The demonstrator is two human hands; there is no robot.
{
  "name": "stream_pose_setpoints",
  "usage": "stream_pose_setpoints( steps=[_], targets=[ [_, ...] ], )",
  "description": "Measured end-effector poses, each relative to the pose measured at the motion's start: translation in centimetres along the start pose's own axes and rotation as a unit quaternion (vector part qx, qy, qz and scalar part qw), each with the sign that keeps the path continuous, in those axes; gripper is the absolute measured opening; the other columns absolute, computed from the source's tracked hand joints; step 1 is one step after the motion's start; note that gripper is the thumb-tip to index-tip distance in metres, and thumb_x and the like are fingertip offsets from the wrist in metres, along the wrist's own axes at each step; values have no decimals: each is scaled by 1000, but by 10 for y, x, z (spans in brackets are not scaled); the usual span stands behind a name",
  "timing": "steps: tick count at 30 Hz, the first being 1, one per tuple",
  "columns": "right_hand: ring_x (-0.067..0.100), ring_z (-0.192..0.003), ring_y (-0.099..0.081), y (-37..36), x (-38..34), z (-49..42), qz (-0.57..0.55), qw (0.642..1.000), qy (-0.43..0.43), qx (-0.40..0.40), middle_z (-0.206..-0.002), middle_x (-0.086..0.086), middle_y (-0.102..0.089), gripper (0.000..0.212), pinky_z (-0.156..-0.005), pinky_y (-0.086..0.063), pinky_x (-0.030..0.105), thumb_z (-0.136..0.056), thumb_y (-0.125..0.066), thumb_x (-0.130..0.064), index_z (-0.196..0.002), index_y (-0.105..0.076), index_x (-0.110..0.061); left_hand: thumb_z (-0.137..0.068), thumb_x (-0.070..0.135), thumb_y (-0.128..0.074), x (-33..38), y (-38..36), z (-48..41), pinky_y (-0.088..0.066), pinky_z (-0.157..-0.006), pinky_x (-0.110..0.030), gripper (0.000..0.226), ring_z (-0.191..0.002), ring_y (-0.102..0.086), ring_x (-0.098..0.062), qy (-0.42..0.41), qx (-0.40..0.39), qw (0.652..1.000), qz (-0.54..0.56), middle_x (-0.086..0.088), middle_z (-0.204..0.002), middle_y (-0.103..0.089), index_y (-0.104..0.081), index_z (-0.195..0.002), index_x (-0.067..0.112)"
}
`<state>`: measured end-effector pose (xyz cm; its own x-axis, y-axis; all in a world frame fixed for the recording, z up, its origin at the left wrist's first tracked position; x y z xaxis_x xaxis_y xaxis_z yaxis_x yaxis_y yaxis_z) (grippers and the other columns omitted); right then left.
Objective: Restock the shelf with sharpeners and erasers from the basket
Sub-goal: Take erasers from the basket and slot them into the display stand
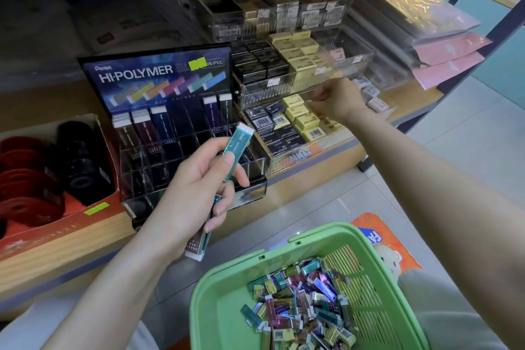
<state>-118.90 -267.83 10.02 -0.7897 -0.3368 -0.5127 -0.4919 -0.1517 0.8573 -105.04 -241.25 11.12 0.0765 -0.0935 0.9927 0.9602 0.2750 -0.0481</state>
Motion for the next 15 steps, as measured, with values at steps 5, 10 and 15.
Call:
stream_pose_setpoints(
  steps=[5, 10, 15],
  targets=[
    [27, -80, -61, 8, -1, 9, 37, 997, 50, -54, -85, 12, -68, 21, -81, -49, 36, -89, -50, -2, -72, -63, -6, -101, 17, -37, -1, 0, 1, -26, -31, -17, 20, -35, -29, -9, -14, 9, 1000, -21, -1, -75, -64, -53, -112, 18],
    [28, -119, -51, 19, -2, 55, 39, 995, 90, 14, -131, 11, -56, 33, -88, -36, 25, -102, -35, -15, -128, -54, -8, -100, 16, -38, 0, -2, 2, -25, -30, -18, 12, -34, -29, -10, -20, 29, 999, -16, -3, -76, -67, -46, -100, 6],
    [15, -87, -63, 30, -28, 133, -131, 979, 153, 6, -102, 2, -65, 23, -81, -51, 34, -100, -41, -21, -114, -57, -12, -98, 17, -43, 2, -15, 13, -25, -30, -16, 12, -34, -28, -9, -23, 4, 1000, -13, -6, -73, -66, -50, -99, 7]
  ],
)
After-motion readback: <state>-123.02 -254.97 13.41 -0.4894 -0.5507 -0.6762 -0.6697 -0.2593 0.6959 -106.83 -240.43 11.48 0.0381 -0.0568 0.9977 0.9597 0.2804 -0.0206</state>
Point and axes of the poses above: each hand's wrist, its own z-axis away from the middle knuckle, its own y-axis out of the back of the hand, x = y × z, the point moved 3 cm from there along -z, towards the middle knuckle
